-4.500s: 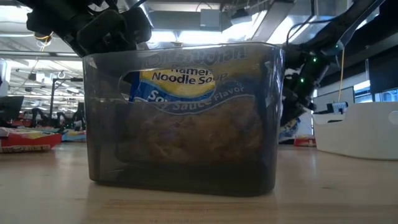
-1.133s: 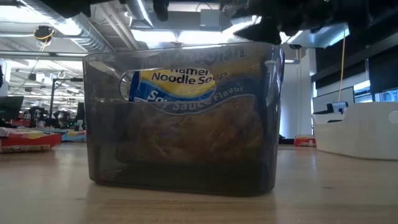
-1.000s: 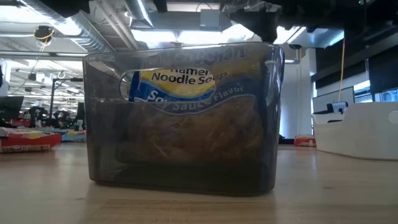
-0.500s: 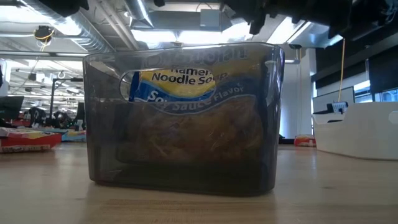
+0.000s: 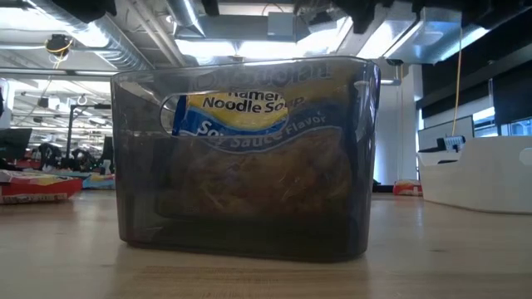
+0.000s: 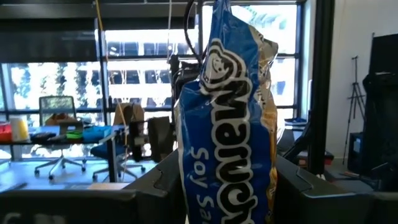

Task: Sort Maruchan noodles
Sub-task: Put the blue noodle pack into the black bin

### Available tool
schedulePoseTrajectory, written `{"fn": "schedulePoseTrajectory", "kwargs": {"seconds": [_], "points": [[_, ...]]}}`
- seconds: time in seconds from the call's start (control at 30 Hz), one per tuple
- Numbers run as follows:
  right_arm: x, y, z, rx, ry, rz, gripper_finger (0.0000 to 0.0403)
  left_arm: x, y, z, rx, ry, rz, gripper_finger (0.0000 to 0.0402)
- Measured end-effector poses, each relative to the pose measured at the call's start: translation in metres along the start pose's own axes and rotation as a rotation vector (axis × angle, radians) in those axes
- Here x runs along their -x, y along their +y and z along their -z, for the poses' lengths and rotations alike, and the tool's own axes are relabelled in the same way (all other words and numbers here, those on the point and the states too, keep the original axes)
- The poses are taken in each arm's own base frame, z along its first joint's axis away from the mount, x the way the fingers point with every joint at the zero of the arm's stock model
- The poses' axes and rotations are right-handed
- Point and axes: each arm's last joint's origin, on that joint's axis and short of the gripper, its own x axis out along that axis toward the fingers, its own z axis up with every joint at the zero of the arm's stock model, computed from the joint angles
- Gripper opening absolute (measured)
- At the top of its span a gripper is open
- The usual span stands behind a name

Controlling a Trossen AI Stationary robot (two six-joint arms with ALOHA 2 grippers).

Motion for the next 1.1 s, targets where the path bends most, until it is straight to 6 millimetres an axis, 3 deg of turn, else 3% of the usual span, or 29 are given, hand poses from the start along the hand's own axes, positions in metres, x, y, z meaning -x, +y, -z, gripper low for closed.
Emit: {"fn": "schedulePoseTrajectory", "kwargs": {"seconds": [0.13, 0.47, 0.6, 0.7, 0.97, 1.1], "points": [[-0.013, 0.001, -0.006, 0.001, 0.009, 0.018, 0.0269, 0.000, 0.000, 0.003, 0.010, 0.032, -0.001, 0.0137], [-0.070, 0.006, 0.000, 0.038, 0.194, 0.009, 0.0269, 0.001, -0.005, 0.006, 0.020, 0.065, 0.000, 0.0137], [-0.077, 0.008, -0.006, 0.050, 0.209, -0.002, 0.0264, 0.002, -0.007, 0.006, 0.022, 0.066, 0.005, 0.0137], [-0.077, 0.008, -0.006, 0.051, 0.221, -0.001, 0.0232, 0.002, -0.008, 0.006, 0.026, 0.066, 0.007, 0.0139], [-0.077, 0.008, -0.005, 0.055, 0.234, -0.002, 0.0069, 0.003, -0.008, 0.006, 0.115, 0.085, 0.001, 0.0180], [-0.076, 0.009, -0.005, 0.065, 0.247, -0.022, 0.0028, 0.011, -0.010, -0.004, 0.159, 0.133, 0.006, 0.0198]]}}
